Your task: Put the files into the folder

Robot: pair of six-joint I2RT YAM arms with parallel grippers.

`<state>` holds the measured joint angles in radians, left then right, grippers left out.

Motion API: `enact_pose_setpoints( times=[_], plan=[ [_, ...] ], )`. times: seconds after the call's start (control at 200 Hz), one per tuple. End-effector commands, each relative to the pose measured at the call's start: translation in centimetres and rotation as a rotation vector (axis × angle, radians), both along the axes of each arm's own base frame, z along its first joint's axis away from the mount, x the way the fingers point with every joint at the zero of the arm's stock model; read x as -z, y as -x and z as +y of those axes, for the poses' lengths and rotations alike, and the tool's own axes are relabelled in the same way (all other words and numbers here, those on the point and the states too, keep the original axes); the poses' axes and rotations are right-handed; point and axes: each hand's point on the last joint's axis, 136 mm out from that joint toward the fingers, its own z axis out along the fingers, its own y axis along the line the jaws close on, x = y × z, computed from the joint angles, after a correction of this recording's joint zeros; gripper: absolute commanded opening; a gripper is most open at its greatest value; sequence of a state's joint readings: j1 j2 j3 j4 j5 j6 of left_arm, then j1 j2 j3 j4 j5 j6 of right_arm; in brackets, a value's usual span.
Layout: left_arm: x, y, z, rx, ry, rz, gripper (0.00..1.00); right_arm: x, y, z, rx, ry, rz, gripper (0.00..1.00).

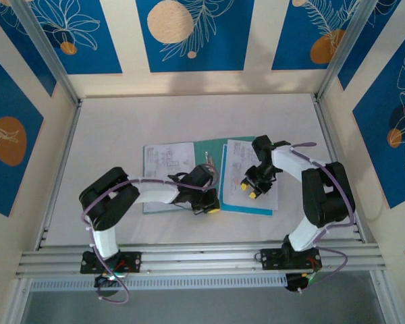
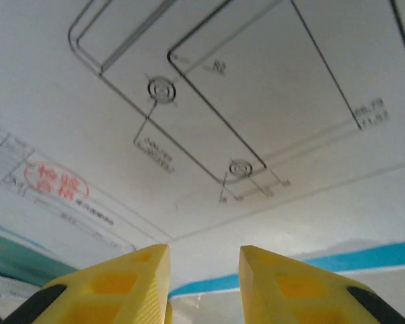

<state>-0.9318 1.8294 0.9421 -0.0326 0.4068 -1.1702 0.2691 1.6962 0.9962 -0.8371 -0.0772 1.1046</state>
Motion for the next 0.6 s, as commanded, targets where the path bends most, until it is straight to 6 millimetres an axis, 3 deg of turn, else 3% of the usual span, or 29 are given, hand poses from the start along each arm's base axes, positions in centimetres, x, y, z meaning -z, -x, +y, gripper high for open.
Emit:
enact_pose_setpoints(
  times=[0.0, 0.35, 0.595],
  plan=[
    [-0.2, 0.3, 0.3, 0.003, -0.010, -0.016, 0.00, 0.8, 0.3, 0.6, 0.001, -0.010, 0.045, 0.34],
    [-0.1, 0.4, 0.4, 0.002, -0.012, -0.015, 0.00, 1.6, 3.0, 0.7, -0.022, -0.006, 0.087, 0.34],
    [-0.2, 0.4, 0.4, 0.001, -0.014, -0.017, 0.00, 1.1, 3.3, 0.7, -0.032, 0.003, 0.080, 0.34]
  ],
)
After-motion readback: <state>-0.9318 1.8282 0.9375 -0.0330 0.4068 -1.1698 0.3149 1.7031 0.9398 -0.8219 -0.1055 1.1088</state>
